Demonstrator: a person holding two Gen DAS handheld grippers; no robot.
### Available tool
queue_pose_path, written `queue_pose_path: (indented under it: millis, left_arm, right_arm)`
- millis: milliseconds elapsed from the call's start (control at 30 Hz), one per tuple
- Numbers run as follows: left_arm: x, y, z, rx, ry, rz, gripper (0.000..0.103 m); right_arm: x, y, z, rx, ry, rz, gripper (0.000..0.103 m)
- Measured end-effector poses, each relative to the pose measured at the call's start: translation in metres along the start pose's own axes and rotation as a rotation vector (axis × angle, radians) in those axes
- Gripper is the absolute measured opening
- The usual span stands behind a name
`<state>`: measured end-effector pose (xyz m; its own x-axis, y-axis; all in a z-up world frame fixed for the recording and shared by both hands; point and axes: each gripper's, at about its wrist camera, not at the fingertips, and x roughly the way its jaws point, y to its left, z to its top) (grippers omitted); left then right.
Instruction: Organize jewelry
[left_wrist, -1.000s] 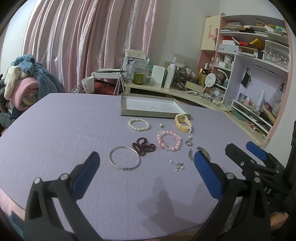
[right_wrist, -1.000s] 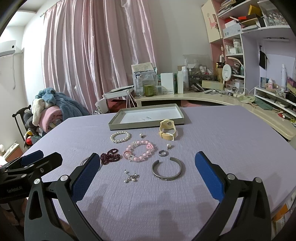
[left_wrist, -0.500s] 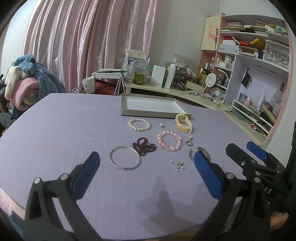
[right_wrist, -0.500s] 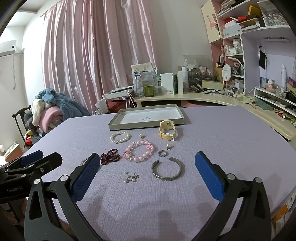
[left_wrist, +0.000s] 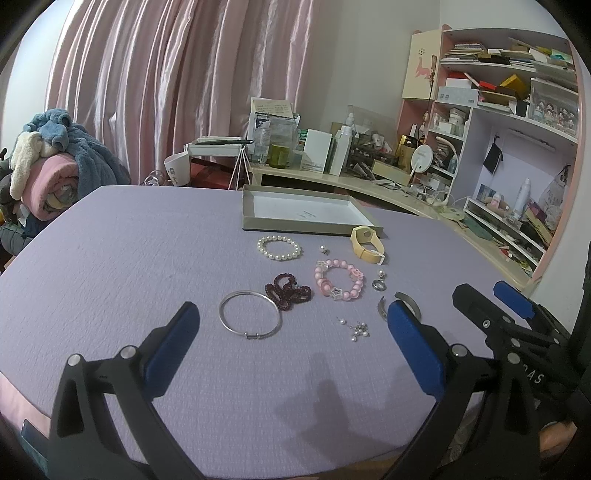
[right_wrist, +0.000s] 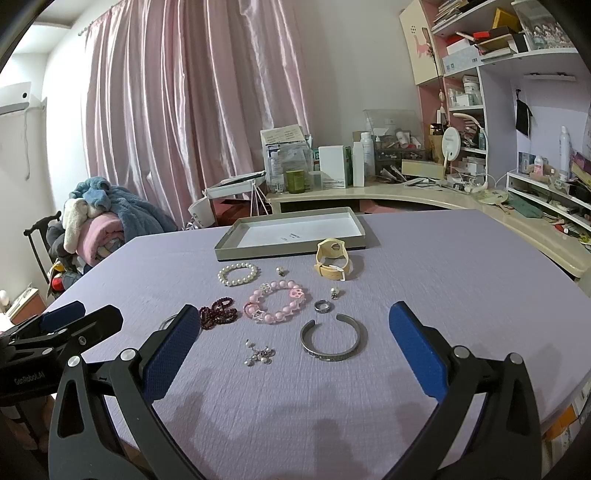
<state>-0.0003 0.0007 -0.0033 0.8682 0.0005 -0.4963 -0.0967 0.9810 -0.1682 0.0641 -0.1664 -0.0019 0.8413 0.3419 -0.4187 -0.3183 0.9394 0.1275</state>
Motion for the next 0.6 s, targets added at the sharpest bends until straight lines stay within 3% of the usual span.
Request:
queue_pose_path:
  millis: [600]
  left_arm:
    - [-0.0018, 0.0092, -0.0007, 0.0, 0.004, 0.003, 0.101]
  right_arm:
    - [0.002, 0.0007, -0.0012, -0.001, 0.001, 0.001, 0.102]
